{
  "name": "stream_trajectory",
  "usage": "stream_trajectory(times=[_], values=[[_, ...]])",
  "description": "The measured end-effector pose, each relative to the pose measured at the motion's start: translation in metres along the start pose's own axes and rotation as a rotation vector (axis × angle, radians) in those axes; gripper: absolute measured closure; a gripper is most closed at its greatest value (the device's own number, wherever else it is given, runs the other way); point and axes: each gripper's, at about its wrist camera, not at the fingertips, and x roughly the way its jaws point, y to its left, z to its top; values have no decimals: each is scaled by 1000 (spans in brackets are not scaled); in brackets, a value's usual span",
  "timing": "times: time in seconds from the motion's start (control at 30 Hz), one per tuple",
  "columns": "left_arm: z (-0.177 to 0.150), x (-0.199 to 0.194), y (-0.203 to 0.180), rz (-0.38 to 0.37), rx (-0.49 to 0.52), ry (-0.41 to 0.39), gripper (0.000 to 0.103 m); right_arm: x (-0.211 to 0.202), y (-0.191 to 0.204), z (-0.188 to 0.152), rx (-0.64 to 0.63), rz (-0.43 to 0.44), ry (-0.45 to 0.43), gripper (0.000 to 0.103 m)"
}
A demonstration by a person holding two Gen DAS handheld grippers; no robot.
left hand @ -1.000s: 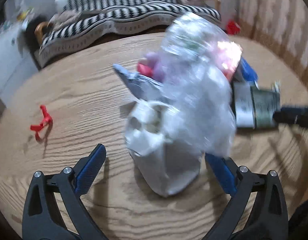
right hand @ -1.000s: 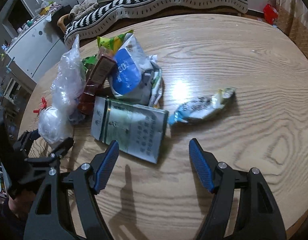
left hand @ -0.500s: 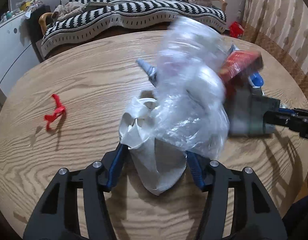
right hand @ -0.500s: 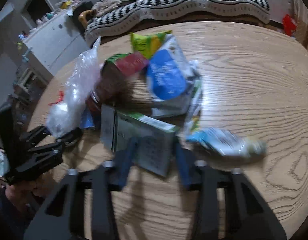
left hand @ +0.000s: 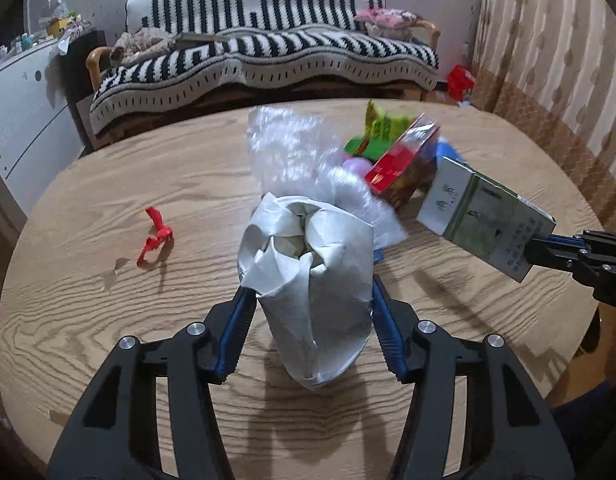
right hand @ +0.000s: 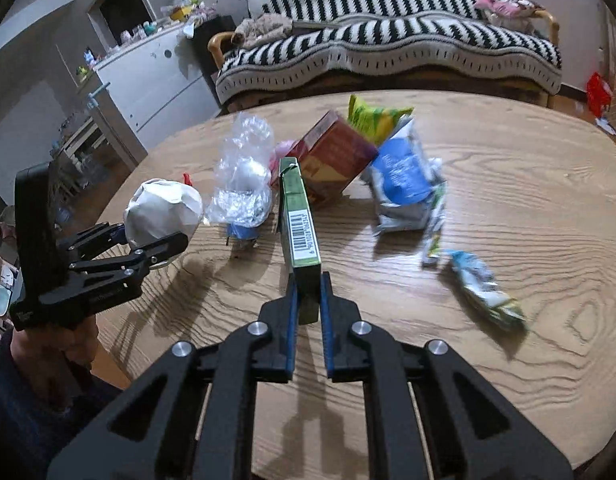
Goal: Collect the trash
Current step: 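Carry paper bag and green box to the bin and open both tools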
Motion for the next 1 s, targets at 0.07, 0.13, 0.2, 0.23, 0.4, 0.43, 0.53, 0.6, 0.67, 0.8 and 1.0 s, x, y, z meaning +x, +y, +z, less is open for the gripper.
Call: stream_trajectory(times=[0.07, 0.13, 0.2, 0.23, 0.4, 0.43, 0.53, 0.6, 0.67, 0.8, 1.0], values=[[4, -9, -5, -9, 1, -22, 48, -11, -7, -2, 16, -7, -19, 92], [8, -16, -9, -20, -4, -45, 48, -27, -19, -6, 40, -29, -45, 93], [15, -20, -15, -39, -1, -66, 48, -42, -33, -10, 69, -49, -64, 92], [18, -21, -20, -47, 4, -72, 48, -47, -41, -9, 81, -57, -70, 92], [28, -18, -65, -105, 63, -76, 48, -81, -82, -22, 154, -126, -97, 92], [29, -17, -75, -116, 78, -75, 48, -88, -90, -25, 165, -142, -103, 92], [32, -11, -112, -157, 124, -72, 48, -111, -115, -39, 212, -180, -118, 93], [32, -5, -145, -189, 164, -63, 48, -127, -135, -52, 248, -213, -131, 92], [32, -1, -173, -218, 201, -54, 48, -143, -154, -64, 284, -240, -142, 92], [30, 5, -235, -286, 271, -54, 48, -176, -189, -92, 343, -318, -166, 92], [20, 13, -328, -394, 367, -38, 47, -230, -248, -146, 447, -465, -184, 92]])
